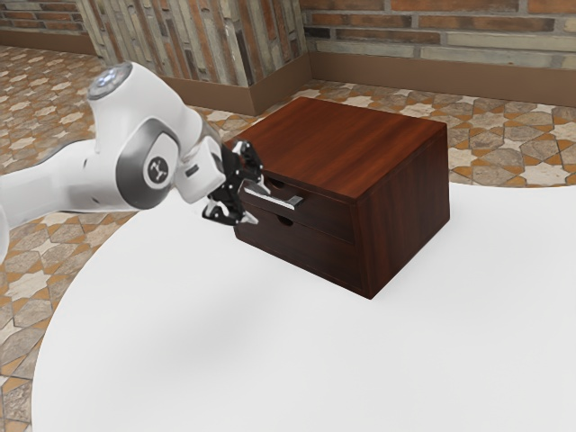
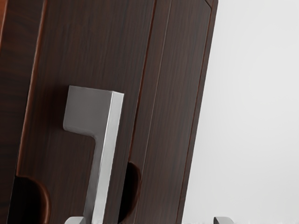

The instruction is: Pull the drawer handle with one arm to open the drawer

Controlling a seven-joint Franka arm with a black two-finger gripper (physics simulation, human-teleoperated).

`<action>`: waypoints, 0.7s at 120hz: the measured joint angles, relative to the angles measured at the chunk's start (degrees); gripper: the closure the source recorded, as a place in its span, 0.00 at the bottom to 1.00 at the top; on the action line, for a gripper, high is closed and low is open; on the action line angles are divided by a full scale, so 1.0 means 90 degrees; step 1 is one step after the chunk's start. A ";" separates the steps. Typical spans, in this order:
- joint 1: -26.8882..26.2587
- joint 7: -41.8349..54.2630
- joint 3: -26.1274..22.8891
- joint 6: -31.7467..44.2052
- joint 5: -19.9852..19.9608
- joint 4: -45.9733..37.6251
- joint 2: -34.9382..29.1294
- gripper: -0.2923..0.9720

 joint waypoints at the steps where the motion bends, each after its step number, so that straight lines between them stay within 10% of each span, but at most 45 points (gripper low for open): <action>1: 0.0003 0.0000 0.0001 0.0001 0.0004 0.0000 0.0002 0.53; 84: 0.0067 -0.0021 0.0008 0.0025 0.0020 0.0341 0.0359 0.56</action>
